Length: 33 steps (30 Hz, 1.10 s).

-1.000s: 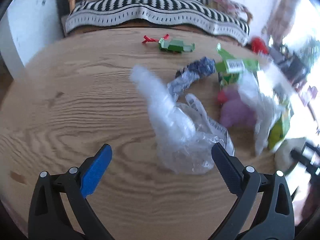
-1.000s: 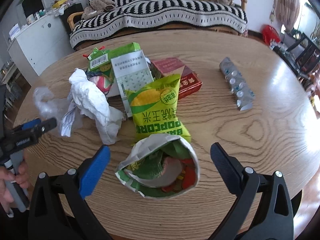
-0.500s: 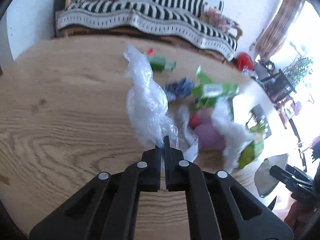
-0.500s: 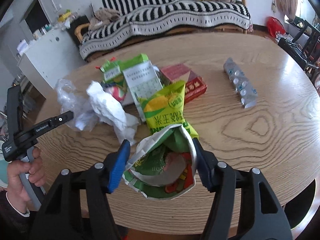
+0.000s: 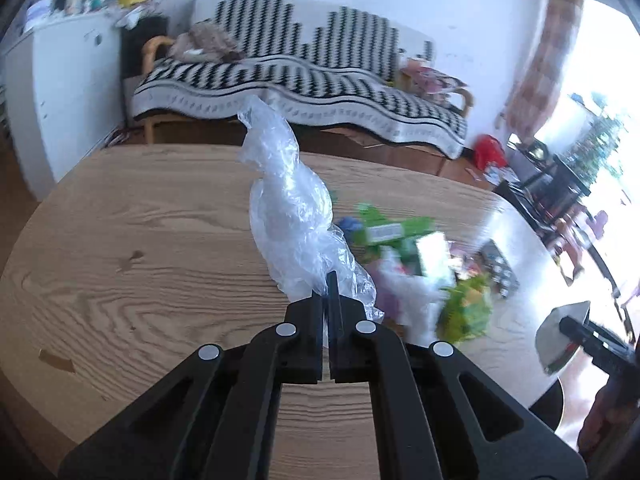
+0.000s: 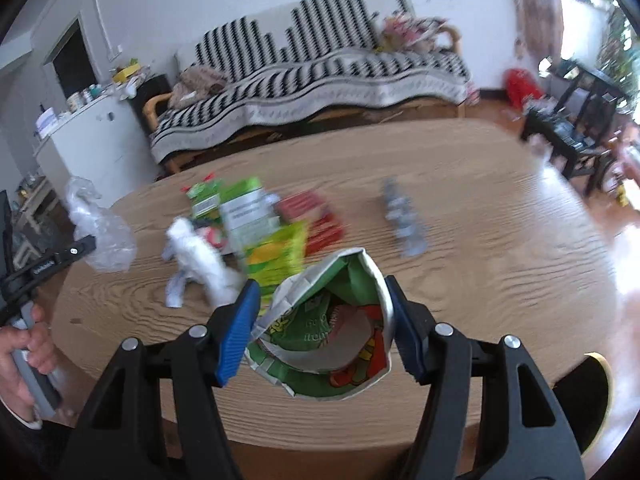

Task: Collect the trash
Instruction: 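Carry both bags over the black bin and open both tools to drop them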

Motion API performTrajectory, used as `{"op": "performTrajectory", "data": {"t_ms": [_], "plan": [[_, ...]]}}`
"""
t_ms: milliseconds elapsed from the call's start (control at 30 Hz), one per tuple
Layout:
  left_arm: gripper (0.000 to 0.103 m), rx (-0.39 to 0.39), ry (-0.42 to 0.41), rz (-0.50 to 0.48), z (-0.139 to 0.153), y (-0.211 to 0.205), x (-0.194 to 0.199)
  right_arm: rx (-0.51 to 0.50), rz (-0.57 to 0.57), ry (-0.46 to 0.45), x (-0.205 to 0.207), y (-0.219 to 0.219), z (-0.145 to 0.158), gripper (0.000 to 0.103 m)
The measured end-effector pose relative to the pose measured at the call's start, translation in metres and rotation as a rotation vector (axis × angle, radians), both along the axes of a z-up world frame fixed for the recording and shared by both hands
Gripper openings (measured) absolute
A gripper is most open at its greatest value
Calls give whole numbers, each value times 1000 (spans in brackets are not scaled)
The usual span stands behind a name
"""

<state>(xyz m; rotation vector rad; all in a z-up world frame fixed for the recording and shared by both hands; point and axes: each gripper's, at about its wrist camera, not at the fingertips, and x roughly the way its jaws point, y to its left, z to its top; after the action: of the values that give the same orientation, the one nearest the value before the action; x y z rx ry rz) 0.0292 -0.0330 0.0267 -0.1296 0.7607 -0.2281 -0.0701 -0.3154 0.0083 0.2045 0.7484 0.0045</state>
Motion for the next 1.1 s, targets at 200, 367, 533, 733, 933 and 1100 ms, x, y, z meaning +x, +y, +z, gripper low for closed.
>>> {"op": "performTrajectory", "data": {"t_ms": [200,367,533,733,933,1100], "plan": [[1,-6,-68,-232,21,-96,-31,-132,-247,-54,-68,-106,7,62],[1,-47,-9,-567,9,-240,-81,-94,-495,-13,-125,-206,-5,62],[1,-27,88,-801,-38,-364,-136,-45,-693,112,-172,-284,-38,62],[1,-2,233,-996,-120,-473,-178,73,-791,315,-201,-343,-101,62],[1,2,350,-1024,-182,-518,-163,133,-823,395,-215,-370,-133,63],[1,4,368,-1030,-198,-544,-161,170,-836,419,-212,-375,-146,64]]}}
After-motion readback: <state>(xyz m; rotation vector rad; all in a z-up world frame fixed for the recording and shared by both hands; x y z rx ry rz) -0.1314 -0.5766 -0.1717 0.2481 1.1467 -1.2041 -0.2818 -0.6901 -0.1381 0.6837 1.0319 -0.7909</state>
